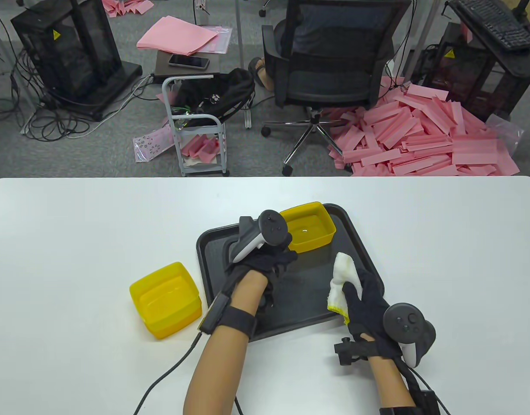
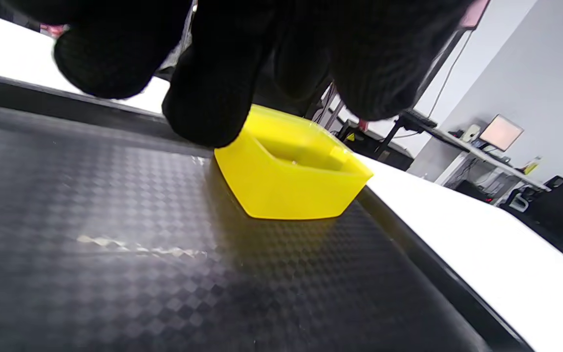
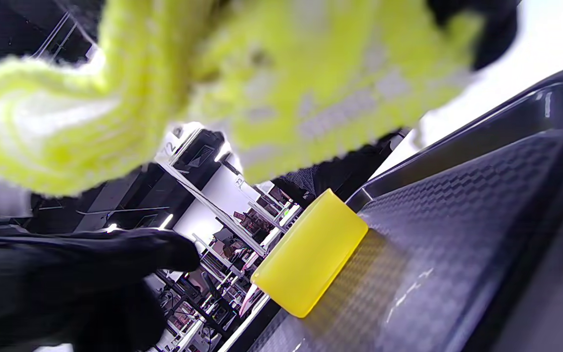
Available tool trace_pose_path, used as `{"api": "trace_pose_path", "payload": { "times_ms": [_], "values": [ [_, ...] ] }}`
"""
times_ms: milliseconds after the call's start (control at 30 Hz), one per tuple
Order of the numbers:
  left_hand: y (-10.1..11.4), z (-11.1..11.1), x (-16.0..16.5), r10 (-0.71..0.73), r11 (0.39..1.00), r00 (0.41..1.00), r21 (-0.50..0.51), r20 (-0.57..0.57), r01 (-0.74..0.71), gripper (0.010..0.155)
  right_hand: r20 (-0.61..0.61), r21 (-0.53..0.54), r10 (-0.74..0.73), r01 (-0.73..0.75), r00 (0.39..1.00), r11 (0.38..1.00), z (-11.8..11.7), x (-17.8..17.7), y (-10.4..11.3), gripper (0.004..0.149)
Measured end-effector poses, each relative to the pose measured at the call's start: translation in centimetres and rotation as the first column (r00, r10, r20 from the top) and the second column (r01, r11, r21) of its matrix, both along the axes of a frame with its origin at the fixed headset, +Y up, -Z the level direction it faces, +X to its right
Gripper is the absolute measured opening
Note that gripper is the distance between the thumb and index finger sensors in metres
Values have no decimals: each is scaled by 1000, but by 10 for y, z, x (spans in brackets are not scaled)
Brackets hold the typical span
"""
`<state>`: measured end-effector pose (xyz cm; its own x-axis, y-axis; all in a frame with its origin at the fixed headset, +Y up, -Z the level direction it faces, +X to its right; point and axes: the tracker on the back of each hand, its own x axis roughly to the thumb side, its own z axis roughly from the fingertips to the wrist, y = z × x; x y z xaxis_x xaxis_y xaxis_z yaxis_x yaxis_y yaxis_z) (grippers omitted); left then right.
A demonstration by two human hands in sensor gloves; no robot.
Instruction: Wipe plastic food containers with dish cloth
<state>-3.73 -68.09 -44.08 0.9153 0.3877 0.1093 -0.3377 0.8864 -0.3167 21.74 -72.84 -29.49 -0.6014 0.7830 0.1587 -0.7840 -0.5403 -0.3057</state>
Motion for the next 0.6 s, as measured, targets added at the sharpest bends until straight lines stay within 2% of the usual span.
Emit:
{"api": "trace_pose_path", "payload": {
  "times_ms": [133, 267, 367, 500, 600],
  "values": [
    [-30, -25, 21, -44, 997, 999, -64, -5, 44, 66, 11, -2, -21, 21, 1000, 1000, -3, 4, 0, 55],
    [-56, -37, 30, -101, 986, 995, -137, -26, 97, 65, 2, -19, -16, 16, 1000, 1000, -6, 4, -3, 56],
    [-63, -41, 33, -54, 997, 997, -61, -56, 50, 58, -4, -27, -10, 10, 1000, 1000, -8, 4, -5, 56],
    [-64, -36, 32, -91, 995, 990, 23, -103, 94, 45, -5, -29, -19, 19, 1000, 999, -8, 4, -4, 55],
    [-60, -27, 29, -110, 992, 991, 53, -75, 114, 44, -8, -24, -23, 23, 1000, 999, -8, 4, -4, 55]
  ]
}}
